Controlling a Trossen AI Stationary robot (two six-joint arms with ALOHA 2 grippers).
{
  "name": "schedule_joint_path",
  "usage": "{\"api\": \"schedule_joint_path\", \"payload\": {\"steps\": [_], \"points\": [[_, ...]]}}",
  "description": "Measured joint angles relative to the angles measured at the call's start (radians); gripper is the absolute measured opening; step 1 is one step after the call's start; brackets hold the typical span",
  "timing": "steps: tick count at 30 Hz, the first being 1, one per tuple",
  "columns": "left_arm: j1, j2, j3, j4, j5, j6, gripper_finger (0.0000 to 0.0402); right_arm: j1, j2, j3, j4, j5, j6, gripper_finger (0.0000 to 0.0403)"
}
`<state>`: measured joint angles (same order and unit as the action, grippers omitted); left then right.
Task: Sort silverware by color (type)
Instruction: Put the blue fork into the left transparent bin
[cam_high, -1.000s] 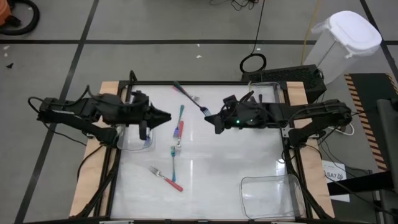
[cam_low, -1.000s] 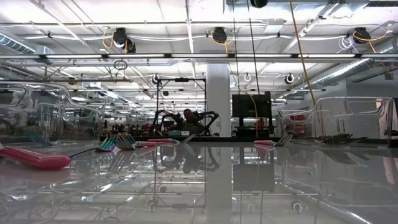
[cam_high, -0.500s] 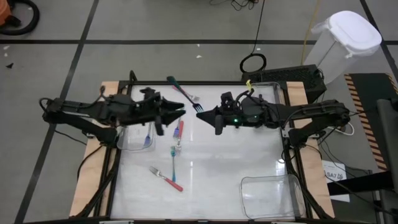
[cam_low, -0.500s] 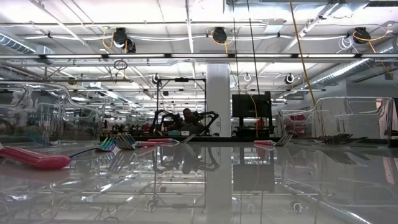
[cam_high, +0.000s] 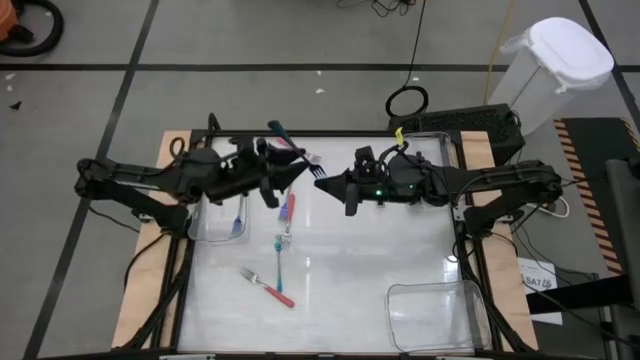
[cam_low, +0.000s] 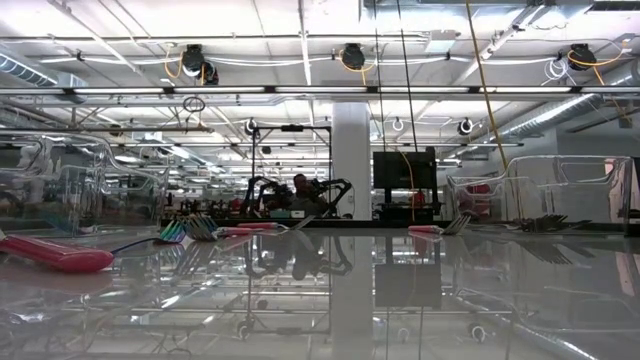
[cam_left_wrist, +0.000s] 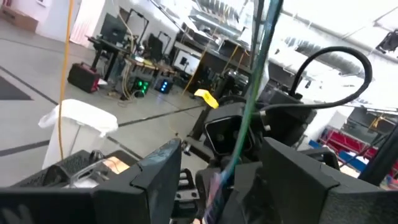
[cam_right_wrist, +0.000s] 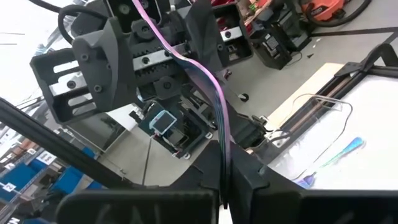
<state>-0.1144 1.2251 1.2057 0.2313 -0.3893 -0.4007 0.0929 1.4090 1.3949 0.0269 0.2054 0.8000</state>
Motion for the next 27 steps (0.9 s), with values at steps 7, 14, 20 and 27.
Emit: {"api": "schedule_joint_path", "payload": {"steps": [7,14,20,27], "points": [[0.001,0.0,0.0,0.007,0.001,0.001,0.0222,0.0,0.0,0.0,0.008,0.0,-0.001,0.0004],[0.0,0.0,0.0,0.007,0.002,0.024,0.0167,0.0,0.0,0.0,0.008,0.0,-0.009,0.0004],[0.0,0.0,0.0,0.007,0.031,0.026,0.0115,0.0,0.0,0.0,0.007,0.0,-0.016,0.0004],[0.0,0.0,0.0,0.006,0.032,0.045,0.0082,0.0,0.0,0.0,0.007,0.0,-0.027,0.0004]]}}
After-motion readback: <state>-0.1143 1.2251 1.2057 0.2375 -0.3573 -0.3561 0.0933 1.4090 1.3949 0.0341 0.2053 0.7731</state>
